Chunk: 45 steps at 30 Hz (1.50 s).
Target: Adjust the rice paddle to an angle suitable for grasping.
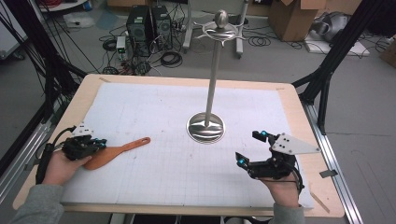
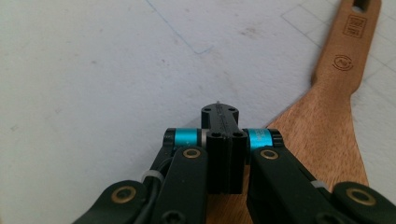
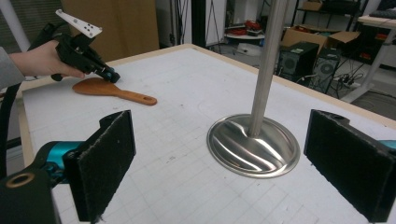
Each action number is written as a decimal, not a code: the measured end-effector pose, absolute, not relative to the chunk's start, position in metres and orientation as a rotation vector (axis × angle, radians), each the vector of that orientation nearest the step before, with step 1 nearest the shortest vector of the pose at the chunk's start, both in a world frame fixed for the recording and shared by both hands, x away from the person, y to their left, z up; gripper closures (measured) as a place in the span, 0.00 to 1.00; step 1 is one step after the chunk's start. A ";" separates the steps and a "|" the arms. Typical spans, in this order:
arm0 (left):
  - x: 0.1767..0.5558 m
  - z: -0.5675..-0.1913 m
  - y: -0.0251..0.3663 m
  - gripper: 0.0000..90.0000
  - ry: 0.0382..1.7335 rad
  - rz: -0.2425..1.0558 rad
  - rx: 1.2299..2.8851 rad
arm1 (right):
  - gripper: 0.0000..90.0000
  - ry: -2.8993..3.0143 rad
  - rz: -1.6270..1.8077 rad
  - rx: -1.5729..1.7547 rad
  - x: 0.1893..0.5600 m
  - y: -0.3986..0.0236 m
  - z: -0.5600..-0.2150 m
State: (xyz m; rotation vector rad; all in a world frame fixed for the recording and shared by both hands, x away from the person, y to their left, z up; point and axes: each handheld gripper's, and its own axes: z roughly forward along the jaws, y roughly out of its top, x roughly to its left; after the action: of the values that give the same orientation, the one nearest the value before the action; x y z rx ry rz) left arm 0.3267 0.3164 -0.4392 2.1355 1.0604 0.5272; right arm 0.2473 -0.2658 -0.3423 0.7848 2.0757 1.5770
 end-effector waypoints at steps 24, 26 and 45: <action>0.278 -0.441 0.298 0.99 0.921 0.501 2.167 | 0.09 2.095 1.566 0.778 0.247 -0.260 -0.343; 0.277 -0.441 0.297 0.99 0.915 0.515 2.171 | 0.09 2.094 1.568 0.772 0.248 -0.260 -0.343; 0.318 -0.436 0.254 0.99 0.897 0.463 2.172 | 0.09 2.095 1.575 0.768 0.247 -0.259 -0.342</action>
State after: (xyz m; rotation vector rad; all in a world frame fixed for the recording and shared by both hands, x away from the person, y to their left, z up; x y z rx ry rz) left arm 0.3184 0.2535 -0.4363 2.1721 0.8967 0.4632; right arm 0.2473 -0.2594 -0.3421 0.7685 2.0947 1.5752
